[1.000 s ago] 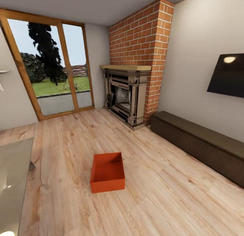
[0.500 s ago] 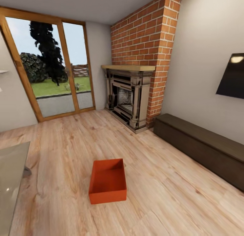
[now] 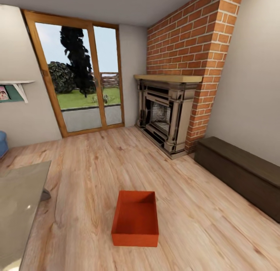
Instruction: Move the two storage containers from the living room to the garage. In the garage, place one container on the floor and stack the other container on top of it (either order is fine).
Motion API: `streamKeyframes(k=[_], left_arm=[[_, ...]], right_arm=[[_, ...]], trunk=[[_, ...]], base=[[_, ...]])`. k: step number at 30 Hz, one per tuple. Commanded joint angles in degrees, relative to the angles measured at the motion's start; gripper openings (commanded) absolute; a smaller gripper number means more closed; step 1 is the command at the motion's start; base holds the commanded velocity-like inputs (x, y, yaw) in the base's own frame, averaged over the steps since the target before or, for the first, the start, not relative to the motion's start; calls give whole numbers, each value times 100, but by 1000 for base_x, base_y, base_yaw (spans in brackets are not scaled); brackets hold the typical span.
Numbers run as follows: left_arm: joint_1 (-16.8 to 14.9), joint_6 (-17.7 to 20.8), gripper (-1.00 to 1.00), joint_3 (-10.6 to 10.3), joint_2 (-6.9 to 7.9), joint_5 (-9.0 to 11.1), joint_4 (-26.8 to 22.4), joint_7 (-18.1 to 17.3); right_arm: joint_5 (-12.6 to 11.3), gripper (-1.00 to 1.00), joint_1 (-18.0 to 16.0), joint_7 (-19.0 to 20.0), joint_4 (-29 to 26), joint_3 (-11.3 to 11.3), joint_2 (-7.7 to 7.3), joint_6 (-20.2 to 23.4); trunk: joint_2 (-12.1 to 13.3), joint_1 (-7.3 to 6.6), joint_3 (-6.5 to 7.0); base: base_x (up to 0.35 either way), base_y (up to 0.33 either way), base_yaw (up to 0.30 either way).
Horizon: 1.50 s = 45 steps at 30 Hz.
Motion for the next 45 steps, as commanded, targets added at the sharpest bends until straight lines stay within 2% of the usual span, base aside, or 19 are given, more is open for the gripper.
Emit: streamKeyframes(k=[1,23,33,45], left_arm=[[-5,-22,100,-4,-2,-21,8,24],[-5,-32,100,-3,-2,-21,8,24],[-5,-40,100,-3,-2,-21,8,24],[-5,-41,100,-7,-2,-21,8,24]], right_arm=[[-48,100,-6,-6,16,48,5,-19],[-48,100,-2,-6,16,49,5,-19],[-48,100,-5,-6,16,49,5,-18],[-48,100,-5,-6,16,48,5,-19]], trunk=[[-3,3,-6],[-3,3,-6],[-3,3,-6],[-3,3,-6]], base=[[322,0,251],[313,0,26],[58,0,0],[226,0,0]])
